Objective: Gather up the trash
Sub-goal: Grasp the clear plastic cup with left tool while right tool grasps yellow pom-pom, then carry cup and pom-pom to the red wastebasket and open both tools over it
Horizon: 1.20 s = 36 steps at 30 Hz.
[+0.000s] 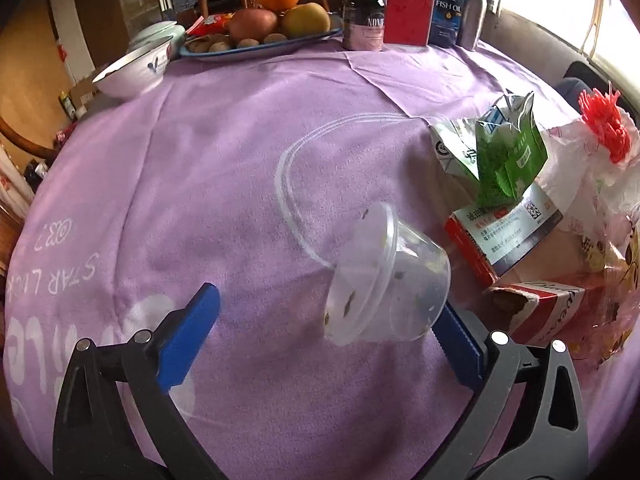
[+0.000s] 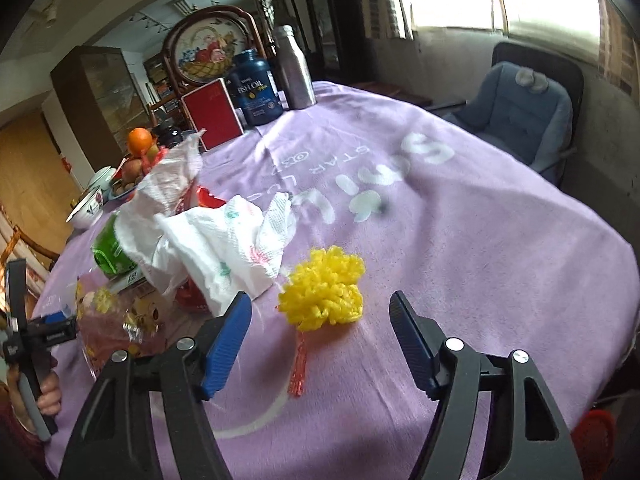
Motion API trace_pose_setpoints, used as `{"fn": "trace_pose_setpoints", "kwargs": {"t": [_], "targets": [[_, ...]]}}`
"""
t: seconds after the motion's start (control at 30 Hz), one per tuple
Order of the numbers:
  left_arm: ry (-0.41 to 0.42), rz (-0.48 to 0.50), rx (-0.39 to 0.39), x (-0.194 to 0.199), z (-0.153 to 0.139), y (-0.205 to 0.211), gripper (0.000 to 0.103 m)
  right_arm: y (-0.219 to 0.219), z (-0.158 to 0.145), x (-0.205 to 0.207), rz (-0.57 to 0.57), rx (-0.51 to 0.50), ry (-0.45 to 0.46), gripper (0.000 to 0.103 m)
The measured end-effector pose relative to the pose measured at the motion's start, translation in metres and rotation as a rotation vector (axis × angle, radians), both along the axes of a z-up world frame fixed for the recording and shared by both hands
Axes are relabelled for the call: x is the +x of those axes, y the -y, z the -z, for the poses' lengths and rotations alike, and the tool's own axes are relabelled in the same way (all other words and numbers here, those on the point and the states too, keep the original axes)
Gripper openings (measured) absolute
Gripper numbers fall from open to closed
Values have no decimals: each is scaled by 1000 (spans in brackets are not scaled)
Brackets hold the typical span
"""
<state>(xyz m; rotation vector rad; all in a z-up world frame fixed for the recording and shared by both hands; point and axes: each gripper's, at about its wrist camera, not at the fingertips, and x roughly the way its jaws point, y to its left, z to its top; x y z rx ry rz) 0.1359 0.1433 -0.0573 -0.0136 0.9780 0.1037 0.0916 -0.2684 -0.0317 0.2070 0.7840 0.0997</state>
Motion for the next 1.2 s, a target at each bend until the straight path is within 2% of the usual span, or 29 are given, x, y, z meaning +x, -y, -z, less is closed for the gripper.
{"fn": "trace_pose_setpoints", "kwargs": {"t": [0.07,0.13,0.17,0.2,0.3,0.37,0.43,0.57,0.67,0.73,0.77,0.83,0.87,1.0,1.2], "targets": [[3,-2,0,0,0,1,98,-1,6,9,1,29,-33,68],[3,-2,1,-1,0,2,98,-2,13,17,-10,49,-59,29],[3,-2,2,-1,0,2,98,-1,14,18,-12,66,-59,28],[2,-2,1,-1,0,1,98,2,9,10,7,91,-9,28],[2,-3,1,-1,0,1,98,4,-15,-17,38,64,137,28],[1,-2,0,-1,0,1,98,1,-28,-30,14,53,189,29],[-3,3,-2,0,0,1,98,-5,-34,-38,-18,35,211,30],[-8,4,-10,0,-1,1,96,-18,-22,-38,-69,37,174,30],[7,-12,-16,-2,-5,-5,82,-24,-13,-38,-91,42,150,30],[24,-16,-31,-3,-9,-9,64,-29,-10,-39,-104,25,137,31],[31,-15,-42,-3,-10,-11,61,-29,-9,-39,-109,22,134,31],[38,-5,-54,-3,-12,-12,41,-33,-8,-39,-120,16,130,31],[40,2,-55,-3,-12,-11,35,-33,-8,-40,-125,14,130,31],[84,33,-78,-9,-22,-9,33,-39,-10,-43,-139,-10,139,31],[225,61,14,-30,-49,7,33,-36,-24,-56,-134,-18,180,31]]}}
